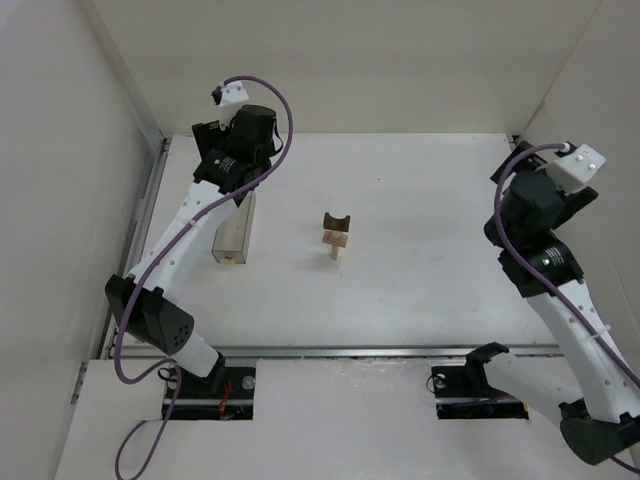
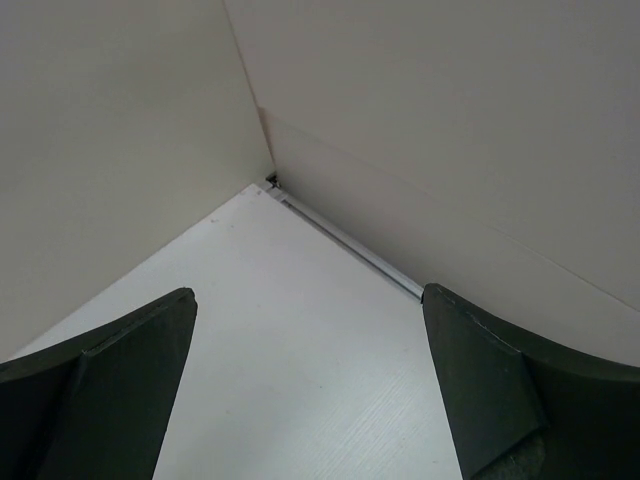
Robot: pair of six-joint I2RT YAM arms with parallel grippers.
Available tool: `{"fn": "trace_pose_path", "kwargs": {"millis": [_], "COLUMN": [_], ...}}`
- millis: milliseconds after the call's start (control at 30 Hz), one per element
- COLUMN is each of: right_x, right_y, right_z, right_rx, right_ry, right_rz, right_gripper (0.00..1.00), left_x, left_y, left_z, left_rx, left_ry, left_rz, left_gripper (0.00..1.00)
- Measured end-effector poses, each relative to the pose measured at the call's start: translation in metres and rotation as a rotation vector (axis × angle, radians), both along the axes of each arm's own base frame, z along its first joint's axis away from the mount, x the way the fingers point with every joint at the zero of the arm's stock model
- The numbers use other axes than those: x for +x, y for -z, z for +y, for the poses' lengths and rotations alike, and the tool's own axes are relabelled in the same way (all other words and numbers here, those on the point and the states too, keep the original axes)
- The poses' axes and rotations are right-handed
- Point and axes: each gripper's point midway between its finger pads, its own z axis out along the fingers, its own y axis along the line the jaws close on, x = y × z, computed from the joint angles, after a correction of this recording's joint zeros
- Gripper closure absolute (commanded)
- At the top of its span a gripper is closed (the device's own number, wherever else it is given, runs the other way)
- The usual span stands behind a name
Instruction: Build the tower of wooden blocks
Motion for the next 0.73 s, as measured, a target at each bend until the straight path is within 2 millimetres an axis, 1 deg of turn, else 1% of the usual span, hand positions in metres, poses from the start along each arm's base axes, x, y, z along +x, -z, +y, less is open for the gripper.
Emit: {"fn": "trace_pose_path", "kwargs": {"millis": [200,300,367,467,567,733], "right_x": [0.031,0.039,0.042,0.046,0.047,0.048], "right_y": [0.041,0.054,0.055,0.051,0.048,0.049], "right_z": [0.015,0.019,0.020,0.022,0.023,0.023], "right_rx": [-0.016,-0.018,-0.012,0.007,0.023,0.030], "right_ry": [-0.009,-0.007,-0.005,0.000,0.001,0.005], "right_rz": [0.120,0.162,0.170,0.154,0.135,0.130], "right_gripper": [0.00,0.00,0.00,0.00,0.00,0.00], "left_x": [0.000,0.000,0.000,0.000,0.000,0.000], "left_y": [0.000,0.000,0.000,0.000,0.000,0.000], "left_z": [0.000,0.000,0.000,0.000,0.000,0.000], "left_rx": [0.002,0.004,0.004,0.004,0.004,0.008], "left_ry": [0.001,0.001,0.001,0.002,0.002,0.003], "left_rz": [0.001,0.002,0.002,0.002,0.002,0.004], "left_gripper": [0.00,0.00,0.00,0.00,0.00,0.00]}}
